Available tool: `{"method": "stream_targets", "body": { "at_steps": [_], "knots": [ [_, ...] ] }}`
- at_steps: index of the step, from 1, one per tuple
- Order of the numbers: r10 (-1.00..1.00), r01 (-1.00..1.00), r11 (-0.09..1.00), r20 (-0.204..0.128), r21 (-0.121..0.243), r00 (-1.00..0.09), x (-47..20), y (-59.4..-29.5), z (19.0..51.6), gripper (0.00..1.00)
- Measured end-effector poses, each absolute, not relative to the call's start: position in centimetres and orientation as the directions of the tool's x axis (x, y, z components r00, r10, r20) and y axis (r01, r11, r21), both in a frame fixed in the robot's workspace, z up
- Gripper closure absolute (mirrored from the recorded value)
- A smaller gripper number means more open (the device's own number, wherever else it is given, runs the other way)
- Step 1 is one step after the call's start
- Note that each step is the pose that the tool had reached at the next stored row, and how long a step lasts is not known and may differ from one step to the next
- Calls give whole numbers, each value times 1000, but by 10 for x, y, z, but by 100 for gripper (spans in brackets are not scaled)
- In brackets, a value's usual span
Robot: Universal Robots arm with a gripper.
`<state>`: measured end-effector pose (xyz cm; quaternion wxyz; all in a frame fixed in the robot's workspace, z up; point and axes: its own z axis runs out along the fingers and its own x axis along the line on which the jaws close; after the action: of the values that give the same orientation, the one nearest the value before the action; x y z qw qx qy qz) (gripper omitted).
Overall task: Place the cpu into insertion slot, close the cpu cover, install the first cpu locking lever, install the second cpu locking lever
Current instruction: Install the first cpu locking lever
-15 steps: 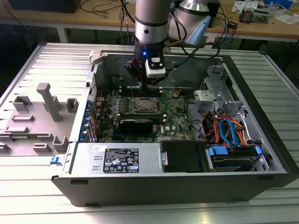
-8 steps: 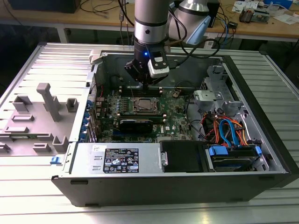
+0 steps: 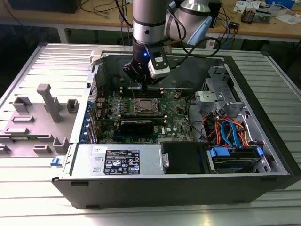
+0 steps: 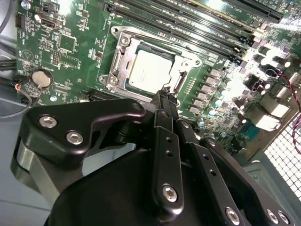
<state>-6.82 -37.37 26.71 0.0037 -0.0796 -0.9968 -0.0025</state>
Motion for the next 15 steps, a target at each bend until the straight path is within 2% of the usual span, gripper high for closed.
{"method": "stream_targets", "body": {
  "at_steps": [15],
  "knots": [
    [152, 152, 988, 8, 4, -988, -68, -374, 267, 89]
  ]
}}
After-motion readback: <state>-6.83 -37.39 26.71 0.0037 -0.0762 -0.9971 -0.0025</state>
